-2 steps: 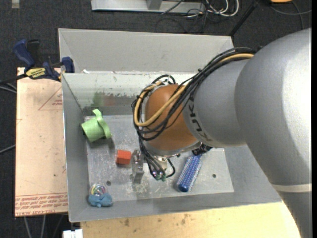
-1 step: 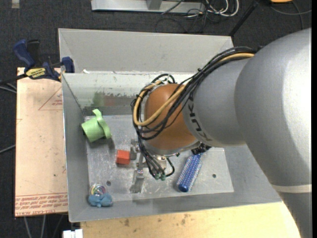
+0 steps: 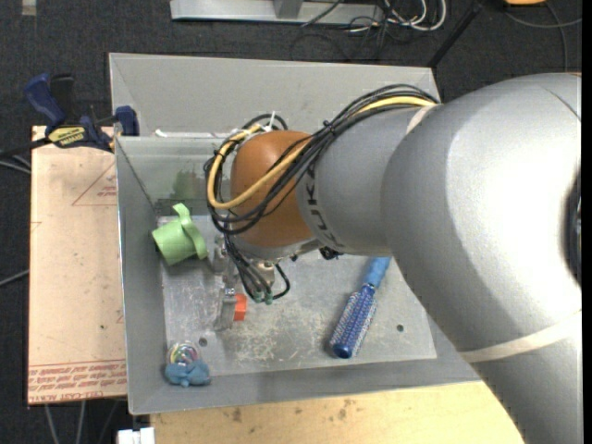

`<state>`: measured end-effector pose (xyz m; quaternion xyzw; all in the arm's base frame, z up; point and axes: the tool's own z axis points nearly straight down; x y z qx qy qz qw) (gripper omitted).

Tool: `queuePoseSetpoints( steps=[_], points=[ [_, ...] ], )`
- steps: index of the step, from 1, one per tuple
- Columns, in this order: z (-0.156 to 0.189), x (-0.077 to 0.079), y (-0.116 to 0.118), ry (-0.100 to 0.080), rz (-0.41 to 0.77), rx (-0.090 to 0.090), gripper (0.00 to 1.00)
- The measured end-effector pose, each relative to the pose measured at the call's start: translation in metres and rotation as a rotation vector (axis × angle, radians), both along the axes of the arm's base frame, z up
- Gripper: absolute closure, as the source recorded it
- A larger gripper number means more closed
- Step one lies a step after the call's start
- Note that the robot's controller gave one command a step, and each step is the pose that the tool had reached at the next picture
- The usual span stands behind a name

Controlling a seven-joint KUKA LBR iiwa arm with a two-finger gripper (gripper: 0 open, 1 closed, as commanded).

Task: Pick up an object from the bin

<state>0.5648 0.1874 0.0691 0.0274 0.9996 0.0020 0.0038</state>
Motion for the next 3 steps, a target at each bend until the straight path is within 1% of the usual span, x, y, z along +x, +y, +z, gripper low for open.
queuePoseSetpoints(
  steps=[1, 2, 3],
  points=[
    [0.001, 0.006, 0.054, 0.005, 0.019, 0.000, 0.00],
    [0.000, 0.016, -0.018, 0.008, -0.470, -0.003, 0.00],
    [0.006, -0.066, -0.070, 0.015, -0.391, -0.006, 0.00]
  ],
)
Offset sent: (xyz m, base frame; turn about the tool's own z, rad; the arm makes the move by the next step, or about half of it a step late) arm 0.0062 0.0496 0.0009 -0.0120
